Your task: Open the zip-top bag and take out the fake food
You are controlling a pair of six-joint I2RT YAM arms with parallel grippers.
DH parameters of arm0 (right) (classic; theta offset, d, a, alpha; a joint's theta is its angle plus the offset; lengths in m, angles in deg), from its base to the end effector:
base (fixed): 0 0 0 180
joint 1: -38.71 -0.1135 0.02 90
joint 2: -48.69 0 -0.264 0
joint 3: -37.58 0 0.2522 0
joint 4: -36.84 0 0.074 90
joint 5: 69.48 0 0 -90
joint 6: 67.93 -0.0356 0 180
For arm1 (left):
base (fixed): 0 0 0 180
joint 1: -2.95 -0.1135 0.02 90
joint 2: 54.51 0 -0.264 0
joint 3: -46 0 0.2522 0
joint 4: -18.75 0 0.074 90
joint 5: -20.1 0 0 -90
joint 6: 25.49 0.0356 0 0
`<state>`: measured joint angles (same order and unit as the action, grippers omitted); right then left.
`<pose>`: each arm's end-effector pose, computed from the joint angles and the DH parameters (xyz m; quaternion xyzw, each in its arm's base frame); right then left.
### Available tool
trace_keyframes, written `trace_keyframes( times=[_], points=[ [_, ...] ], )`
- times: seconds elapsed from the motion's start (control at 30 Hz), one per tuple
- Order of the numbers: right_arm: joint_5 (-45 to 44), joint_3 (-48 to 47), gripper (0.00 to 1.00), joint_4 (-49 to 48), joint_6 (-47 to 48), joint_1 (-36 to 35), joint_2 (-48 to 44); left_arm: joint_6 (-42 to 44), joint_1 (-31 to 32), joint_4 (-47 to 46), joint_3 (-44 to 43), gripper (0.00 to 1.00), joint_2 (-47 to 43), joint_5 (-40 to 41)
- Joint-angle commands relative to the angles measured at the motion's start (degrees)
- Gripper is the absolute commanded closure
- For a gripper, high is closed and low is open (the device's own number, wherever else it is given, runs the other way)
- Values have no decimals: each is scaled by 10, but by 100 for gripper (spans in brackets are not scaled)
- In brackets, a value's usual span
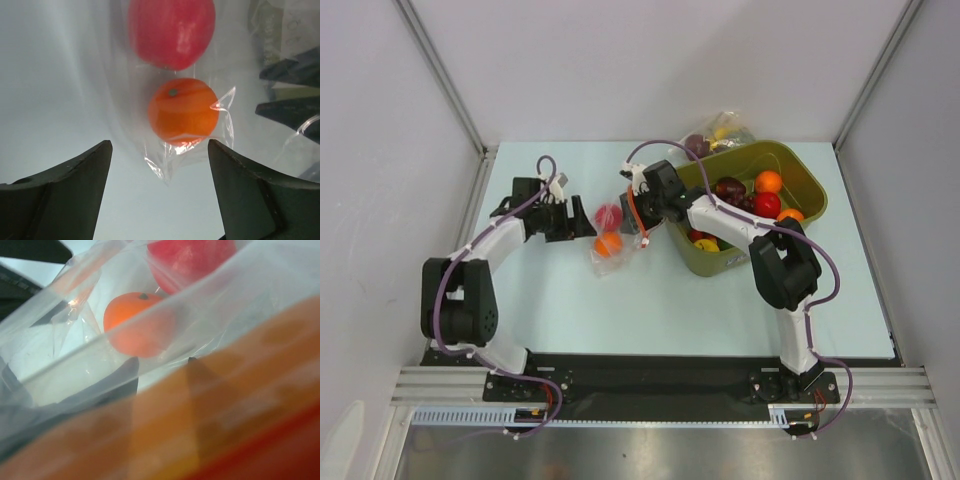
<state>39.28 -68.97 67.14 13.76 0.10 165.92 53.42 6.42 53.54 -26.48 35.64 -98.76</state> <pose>0.3601 0.3022 0.2309 -0.2999 0.8489 0.2990 0.3164 0.3234 -0.0368 0.2175 0.0191 0.9202 -0.2735 0.2792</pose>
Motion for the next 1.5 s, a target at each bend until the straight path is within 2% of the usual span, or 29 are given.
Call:
trace_keyframes(
  times=[0.0,0.2,0.3,0.33,0.5,0.63,0.87,1.03,1.47],
  points=[
    [11,-15,50,8,10,3,-8,-38,-1,-57,-30,18,27,-3],
    [21,-29,49,13,15,4,0,-39,3,-47,-38,23,75,6],
    [32,-43,47,18,14,3,12,-42,15,-50,-32,37,85,5],
    [35,-46,47,22,14,2,16,-44,18,-52,-32,45,86,6],
    [48,-54,45,24,10,-2,27,-46,47,-49,-18,62,92,14],
    [60,-54,42,20,5,-3,40,-53,51,-50,-11,79,93,18],
    [63,-56,30,12,1,-4,63,-48,53,-43,-6,95,99,20],
    [63,-79,27,9,-3,-4,83,-45,53,-43,-3,100,103,19],
    [84,-118,25,7,-9,-14,139,-31,66,-34,-26,100,129,5]
  ],
)
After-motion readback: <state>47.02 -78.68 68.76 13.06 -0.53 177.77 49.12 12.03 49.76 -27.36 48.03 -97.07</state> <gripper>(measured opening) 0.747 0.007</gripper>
